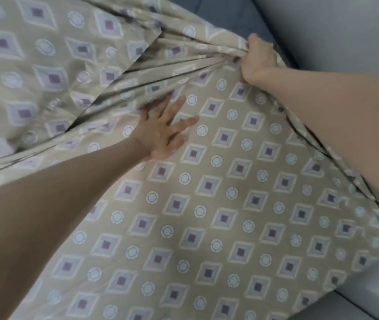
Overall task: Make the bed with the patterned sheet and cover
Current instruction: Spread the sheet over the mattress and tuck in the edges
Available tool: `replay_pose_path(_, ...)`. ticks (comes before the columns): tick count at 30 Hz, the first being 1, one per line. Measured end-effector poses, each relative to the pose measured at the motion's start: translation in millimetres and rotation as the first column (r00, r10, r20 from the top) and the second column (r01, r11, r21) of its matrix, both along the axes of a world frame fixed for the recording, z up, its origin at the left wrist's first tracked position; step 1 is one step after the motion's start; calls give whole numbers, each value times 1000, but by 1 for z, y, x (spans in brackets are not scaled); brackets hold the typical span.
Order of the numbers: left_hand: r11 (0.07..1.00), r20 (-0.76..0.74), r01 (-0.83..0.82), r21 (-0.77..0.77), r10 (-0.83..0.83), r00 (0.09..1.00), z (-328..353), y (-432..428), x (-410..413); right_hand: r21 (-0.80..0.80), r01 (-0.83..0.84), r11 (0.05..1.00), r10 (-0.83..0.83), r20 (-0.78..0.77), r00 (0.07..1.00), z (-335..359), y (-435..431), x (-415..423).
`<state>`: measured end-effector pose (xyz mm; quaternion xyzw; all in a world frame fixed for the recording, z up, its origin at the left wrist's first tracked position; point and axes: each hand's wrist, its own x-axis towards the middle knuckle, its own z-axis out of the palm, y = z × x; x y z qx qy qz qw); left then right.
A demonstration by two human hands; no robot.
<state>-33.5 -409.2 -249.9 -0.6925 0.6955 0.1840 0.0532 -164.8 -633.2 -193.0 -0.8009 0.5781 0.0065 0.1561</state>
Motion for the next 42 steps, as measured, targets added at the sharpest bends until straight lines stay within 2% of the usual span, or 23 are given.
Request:
replay_pose_path(4,977,39,-151,150,147,988,8,-26,-19,138,22,990,-28,42,999,-10,-5,-24)
replay_pose_path(7,955,63,-199,218,190,980,16,-37,-25,113,-164,980,146,151,978,1,6,-66)
replay_pose_path(8,948,83,-205,243,190,978,22,-41,-30,90,-171,981,154,170,973,5,12,-84)
replay_pose_path(10,932,106,-239,272,218,970,31,-46,-41,5,-47,999,46,191,981,9,28,-116)
replay_pose_path(12,941,110,-238,239,218,970,35,-50,-54,-32,163,986,-157,153,976,10,46,-145)
replay_pose_path(15,986,54,-94,134,88,995,34,-59,-79,60,370,927,-367,-51,929,6,63,-182)
replay_pose_path(17,993,-10,-19,114,21,1000,34,-67,-106,115,395,911,-367,-207,907,5,65,-196)
replay_pose_path(22,981,-44,120,153,-115,992,25,-79,-164,160,183,970,-142,-239,961,10,54,-206)
replay_pose_path(25,978,-6,123,169,-123,992,18,-86,-182,18,29,999,-23,-245,969,22,60,-212)
replay_pose_path(28,976,-50,42,215,-32,998,21,-101,-189,-154,-44,987,11,-210,978,34,74,-222)
replay_pose_path(30,967,-96,-31,252,57,994,25,-116,-196,-243,-6,970,-21,-106,994,33,83,-231)
replay_pose_path(32,943,-59,-81,321,105,993,26,-128,-203,-301,80,950,-63,64,996,25,89,-237)
replay_pose_path(34,941,-29,-95,325,111,993,20,-143,-208,-343,140,929,-52,253,966,17,92,-240)
replay_pose_path(36,956,-8,-63,288,69,998,17,-156,-208,-385,124,915,8,324,946,11,94,-240)
replay_pose_path(40,947,59,-56,315,40,997,16,-181,-205,-350,-52,935,153,270,951,-3,97,-251)
replay_pose_path(42,946,117,-55,321,18,993,11,-185,-201,-302,-103,948,150,137,979,-15,96,-259)
